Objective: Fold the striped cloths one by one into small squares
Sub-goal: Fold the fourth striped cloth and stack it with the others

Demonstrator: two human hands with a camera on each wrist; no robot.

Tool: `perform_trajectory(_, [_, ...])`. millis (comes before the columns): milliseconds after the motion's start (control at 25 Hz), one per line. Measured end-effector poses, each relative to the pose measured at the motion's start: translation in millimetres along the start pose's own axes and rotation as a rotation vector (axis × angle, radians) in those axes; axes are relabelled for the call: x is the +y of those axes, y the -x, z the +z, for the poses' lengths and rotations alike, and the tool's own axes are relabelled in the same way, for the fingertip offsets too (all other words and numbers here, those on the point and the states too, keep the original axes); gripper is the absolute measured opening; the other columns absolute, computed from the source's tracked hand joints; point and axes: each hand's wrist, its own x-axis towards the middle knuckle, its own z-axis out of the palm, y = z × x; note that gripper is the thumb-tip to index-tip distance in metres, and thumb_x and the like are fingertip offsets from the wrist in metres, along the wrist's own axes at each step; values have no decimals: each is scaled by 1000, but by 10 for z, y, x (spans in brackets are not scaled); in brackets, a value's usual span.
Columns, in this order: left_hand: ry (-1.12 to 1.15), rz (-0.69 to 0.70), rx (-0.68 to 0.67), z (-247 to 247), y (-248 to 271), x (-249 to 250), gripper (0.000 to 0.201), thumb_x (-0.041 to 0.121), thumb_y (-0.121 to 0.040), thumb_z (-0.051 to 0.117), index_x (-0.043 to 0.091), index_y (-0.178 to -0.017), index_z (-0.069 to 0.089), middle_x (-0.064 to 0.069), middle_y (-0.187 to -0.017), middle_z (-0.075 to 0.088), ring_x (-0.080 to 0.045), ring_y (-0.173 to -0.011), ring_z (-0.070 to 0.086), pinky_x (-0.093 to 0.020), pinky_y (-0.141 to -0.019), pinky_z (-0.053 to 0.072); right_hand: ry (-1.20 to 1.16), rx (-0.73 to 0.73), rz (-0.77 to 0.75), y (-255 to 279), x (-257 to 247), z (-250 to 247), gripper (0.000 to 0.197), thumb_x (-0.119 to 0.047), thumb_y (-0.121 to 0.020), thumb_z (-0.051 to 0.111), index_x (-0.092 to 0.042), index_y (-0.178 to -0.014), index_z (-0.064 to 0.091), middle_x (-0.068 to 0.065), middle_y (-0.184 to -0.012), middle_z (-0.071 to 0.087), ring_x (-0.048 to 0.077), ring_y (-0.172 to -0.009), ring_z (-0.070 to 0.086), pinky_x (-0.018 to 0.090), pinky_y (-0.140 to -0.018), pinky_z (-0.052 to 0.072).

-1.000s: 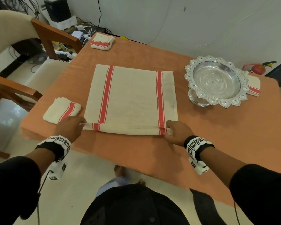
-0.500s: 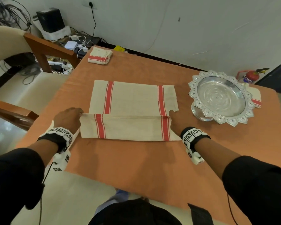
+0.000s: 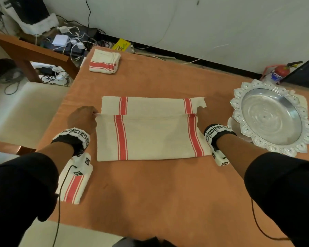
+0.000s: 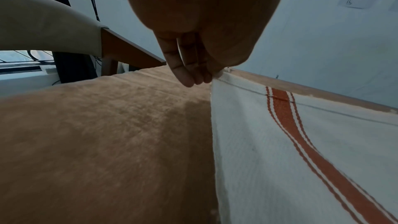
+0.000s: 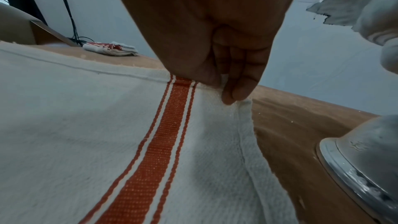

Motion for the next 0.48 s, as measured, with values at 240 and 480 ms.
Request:
perform_trajectory(240, [92, 47, 50, 88, -457, 21, 13, 19, -99, 62, 13, -101, 74, -14, -96, 76, -38, -89, 68, -43, -78, 54, -53, -16, 20, -573, 3, 198, 17, -1, -93, 49, -2, -103, 62, 20, -109, 64, 41, -108, 60, 45, -87, 50])
perform_trajectory(480, [105, 18, 57, 135, -839, 28, 17, 13, -97, 61, 14, -106, 76, -14, -100, 77, -37, -91, 70, -42, -82, 56, 9, -63, -14, -986, 1, 159, 19, -1, -92, 49, -3, -106, 61, 20, -105, 64, 41, -99, 63, 43, -76, 50])
